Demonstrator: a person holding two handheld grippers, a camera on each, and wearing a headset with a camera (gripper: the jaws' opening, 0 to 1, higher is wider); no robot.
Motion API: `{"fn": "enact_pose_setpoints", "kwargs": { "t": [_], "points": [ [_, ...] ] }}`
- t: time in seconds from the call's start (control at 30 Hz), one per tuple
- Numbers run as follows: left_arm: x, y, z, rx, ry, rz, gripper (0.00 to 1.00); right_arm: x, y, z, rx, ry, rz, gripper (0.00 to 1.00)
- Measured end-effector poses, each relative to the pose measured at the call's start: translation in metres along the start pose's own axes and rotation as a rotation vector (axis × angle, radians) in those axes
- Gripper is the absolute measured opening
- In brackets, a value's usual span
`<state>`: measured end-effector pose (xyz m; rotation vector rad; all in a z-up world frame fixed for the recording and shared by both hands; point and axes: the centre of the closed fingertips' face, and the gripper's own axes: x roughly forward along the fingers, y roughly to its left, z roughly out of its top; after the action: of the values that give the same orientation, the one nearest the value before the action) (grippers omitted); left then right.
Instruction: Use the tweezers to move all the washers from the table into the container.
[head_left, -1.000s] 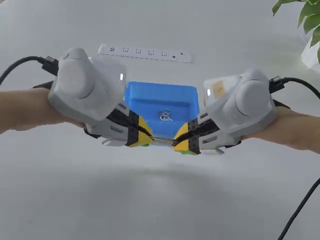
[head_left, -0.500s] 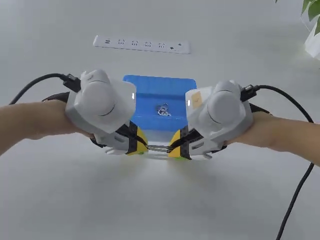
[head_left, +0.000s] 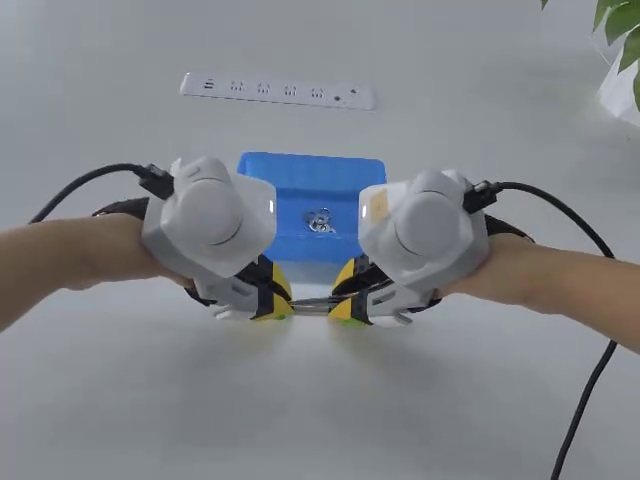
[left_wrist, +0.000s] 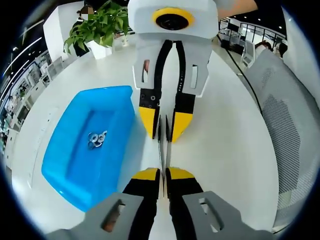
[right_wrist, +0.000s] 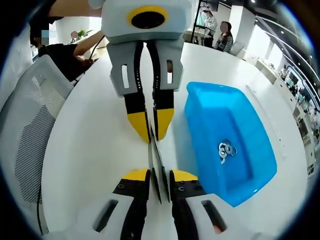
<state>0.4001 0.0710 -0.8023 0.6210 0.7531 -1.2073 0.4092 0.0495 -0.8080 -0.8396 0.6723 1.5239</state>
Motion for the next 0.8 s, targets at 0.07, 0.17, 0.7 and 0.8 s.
{"fn": "enact_pose_setpoints", "kwargs": {
  "t": [0.07,0.17,0.7,0.8],
  "points": [
    [-0.001,0.001,-0.001,0.005,0.004,0.006,0.12,0.000,0.000,-0.001,0.011,0.000,-0.003,0.18],
    [-0.010,0.002,-0.002,-0.017,-0.008,0.024,0.17,-0.005,-0.002,-0.003,0.051,-0.022,-0.021,0.21],
    [-0.088,-0.009,0.017,-0.275,-0.373,0.234,0.57,-0.093,0.002,0.021,0.288,-0.385,-0.153,0.61],
    [-0.106,-0.015,0.027,-0.310,-0.438,0.250,0.70,-0.102,0.008,0.022,0.288,-0.386,-0.156,0.61]
  ]
}}
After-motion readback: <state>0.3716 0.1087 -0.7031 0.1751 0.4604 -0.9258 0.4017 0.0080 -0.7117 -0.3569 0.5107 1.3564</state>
